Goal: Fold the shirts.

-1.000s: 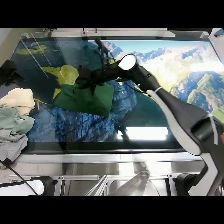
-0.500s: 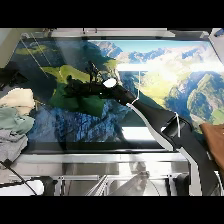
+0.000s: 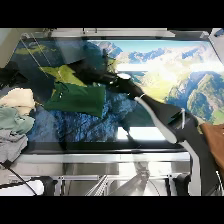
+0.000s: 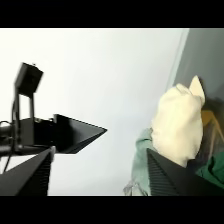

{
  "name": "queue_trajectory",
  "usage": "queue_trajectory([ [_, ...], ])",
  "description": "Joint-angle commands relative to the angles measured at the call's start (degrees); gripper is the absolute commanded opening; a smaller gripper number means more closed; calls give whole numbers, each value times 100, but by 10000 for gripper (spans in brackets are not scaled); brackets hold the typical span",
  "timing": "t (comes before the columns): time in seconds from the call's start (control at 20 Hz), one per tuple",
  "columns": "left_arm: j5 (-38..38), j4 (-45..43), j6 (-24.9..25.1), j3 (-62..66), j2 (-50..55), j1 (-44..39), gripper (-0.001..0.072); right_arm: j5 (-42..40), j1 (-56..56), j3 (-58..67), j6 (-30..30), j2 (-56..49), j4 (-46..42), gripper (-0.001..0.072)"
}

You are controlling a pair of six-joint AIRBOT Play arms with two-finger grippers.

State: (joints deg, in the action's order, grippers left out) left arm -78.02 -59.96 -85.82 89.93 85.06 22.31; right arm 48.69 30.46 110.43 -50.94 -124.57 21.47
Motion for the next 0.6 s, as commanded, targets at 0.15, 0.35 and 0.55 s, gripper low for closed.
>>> queue_trajectory([
  [0.15,-52,-203,33,-15,-120,-190,20,3407,-1438,-72,-2861,737,-5178,583],
  [0.35,-201,-350,50,-15,-120,-428,20,2612,-1845,-2004,-2914,2221,-6166,652],
  [0.55,-155,-339,48,-15,-120,-442,20,1429,-2111,-4577,-1963,3040,-4120,720],
])
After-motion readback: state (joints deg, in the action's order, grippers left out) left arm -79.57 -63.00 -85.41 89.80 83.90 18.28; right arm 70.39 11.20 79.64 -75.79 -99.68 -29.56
